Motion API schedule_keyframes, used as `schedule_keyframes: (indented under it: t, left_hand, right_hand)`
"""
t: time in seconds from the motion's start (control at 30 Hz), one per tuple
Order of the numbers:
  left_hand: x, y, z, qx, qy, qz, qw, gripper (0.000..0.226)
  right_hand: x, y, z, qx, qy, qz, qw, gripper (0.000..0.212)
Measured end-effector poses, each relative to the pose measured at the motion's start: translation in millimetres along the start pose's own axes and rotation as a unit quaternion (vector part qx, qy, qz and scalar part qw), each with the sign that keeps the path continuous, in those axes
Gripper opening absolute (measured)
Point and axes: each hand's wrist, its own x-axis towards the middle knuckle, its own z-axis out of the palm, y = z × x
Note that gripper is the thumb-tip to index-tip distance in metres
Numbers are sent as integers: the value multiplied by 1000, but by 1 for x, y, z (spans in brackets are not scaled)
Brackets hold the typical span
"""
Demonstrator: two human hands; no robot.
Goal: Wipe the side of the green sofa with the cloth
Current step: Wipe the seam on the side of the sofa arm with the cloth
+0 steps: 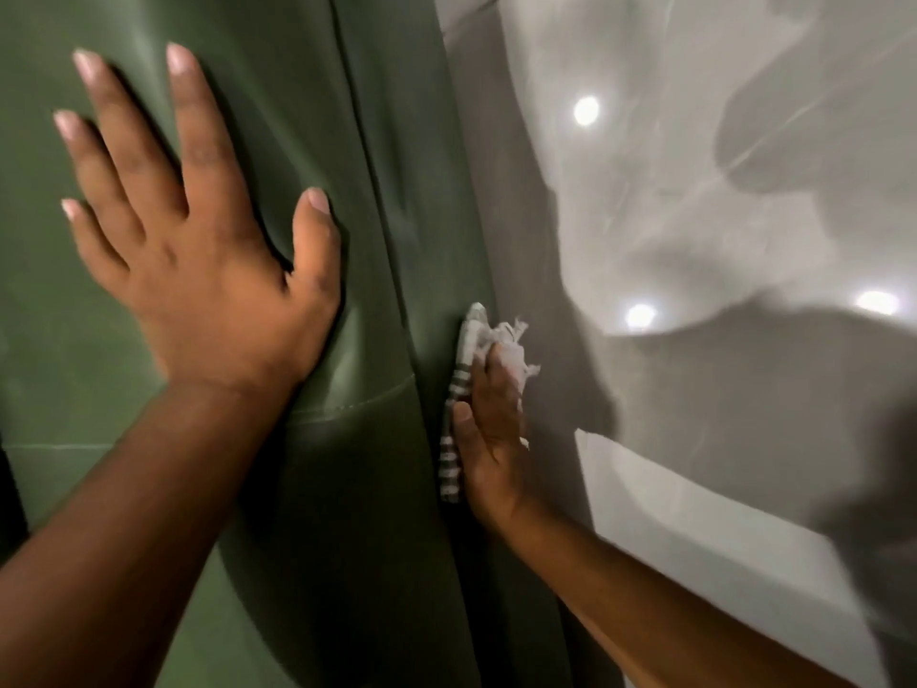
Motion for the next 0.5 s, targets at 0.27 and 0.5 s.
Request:
schedule_keyframes:
  t: [0.27,0.5]
  left_hand:
    - [-1,6,1,22,9,0,1000,80]
    - [-3,11,0,46,8,-25,999,81]
  right_hand:
    - [172,-57,7,-106,-32,-165,980,55]
    - [233,-99,1,42,-37,-102,993,60]
